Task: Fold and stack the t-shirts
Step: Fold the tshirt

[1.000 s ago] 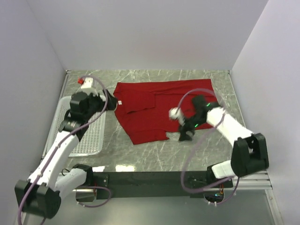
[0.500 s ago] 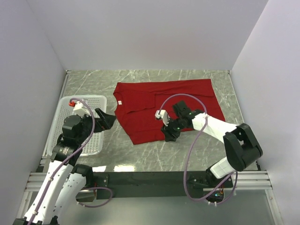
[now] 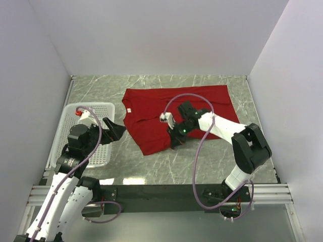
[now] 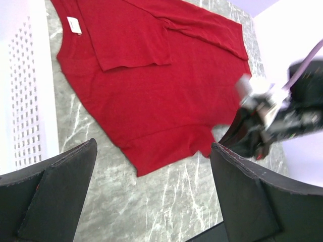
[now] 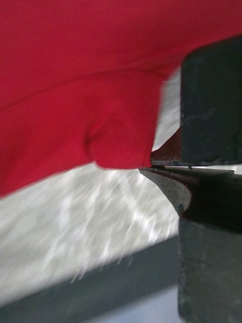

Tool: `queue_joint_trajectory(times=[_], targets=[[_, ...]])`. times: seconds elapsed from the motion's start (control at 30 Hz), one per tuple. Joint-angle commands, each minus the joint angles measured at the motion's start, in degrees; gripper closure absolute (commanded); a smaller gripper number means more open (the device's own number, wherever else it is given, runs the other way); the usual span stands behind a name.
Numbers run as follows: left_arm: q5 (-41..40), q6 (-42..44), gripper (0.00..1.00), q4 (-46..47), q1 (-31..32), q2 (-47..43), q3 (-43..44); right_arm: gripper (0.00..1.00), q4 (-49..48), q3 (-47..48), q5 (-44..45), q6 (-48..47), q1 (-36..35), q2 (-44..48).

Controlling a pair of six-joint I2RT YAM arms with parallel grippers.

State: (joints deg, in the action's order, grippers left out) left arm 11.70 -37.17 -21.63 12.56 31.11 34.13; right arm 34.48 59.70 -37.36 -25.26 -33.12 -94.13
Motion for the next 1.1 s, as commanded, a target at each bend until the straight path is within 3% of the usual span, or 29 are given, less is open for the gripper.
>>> queue_joint_trajectory(times=[0.0, 0.1, 0.2, 0.27, 0.33, 0.37, 0.53, 0.63, 0.77, 0.9, 1.07], targets=[[3.14, -0.45, 0.01, 2.82, -0.08, 2.27, 0.85, 1.00, 6.03, 10.48, -16.72, 4.14, 0.43, -2.63], [4.99, -0.19, 0.03, 3.52, -0.08, 5.27, 1.38, 1.00, 2.01, 15.77, -21.07, 15.64, 2.97, -7.20], [6.74, 0.08, 0.04, 4.49, 0.01, 7.99, 1.90, 0.98, -7.30, 18.33, -18.72, 31.99, 8.15, -11.86], [7.28, 0.34, 0.05, 4.75, 0.01, 9.22, 2.08, 0.77, -9.34, 20.09, -14.86, 37.19, 11.92, -14.94], [8.51, 0.60, 0.05, 5.28, 0.19, 11.07, 2.26, 0.67, -8.29, 22.91, -10.39, 37.82, 14.13, -16.78], [8.77, 0.69, 0.06, 5.28, 0.62, 12.47, 2.43, 0.60, -7.68, 24.05, -9.32, 37.39, 16.31, -17.23], [5.63, 3.32, 0.09, 4.23, 6.94, 18.62, 5.15, 0.57, -0.83, 27.30, -10.17, 28.54, 21.43, -17.41], [-0.86, 6.48, 0.10, 3.70, 15.11, 22.75, 7.35, 0.57, 11.97, 29.07, -14.22, 11.33, 21.87, -15.66], [-9.91, 9.74, 0.12, 4.14, 26.00, 28.63, 9.02, 0.57, 14.92, 21.19, -8.55, -3.54, 22.14, -9.60], [-14.51, 10.45, 0.14, 7.38, 31.91, 33.04, 8.50, 0.57, 12.37, 12.65, -1.86, -7.96, 24.33, -2.83], [-20.65, 9.31, 0.17, 9.94, 39.10, 42.24, 9.02, 0.57, 12.54, 6.93, -1.48, -9.29, 29.43, 1.75]])
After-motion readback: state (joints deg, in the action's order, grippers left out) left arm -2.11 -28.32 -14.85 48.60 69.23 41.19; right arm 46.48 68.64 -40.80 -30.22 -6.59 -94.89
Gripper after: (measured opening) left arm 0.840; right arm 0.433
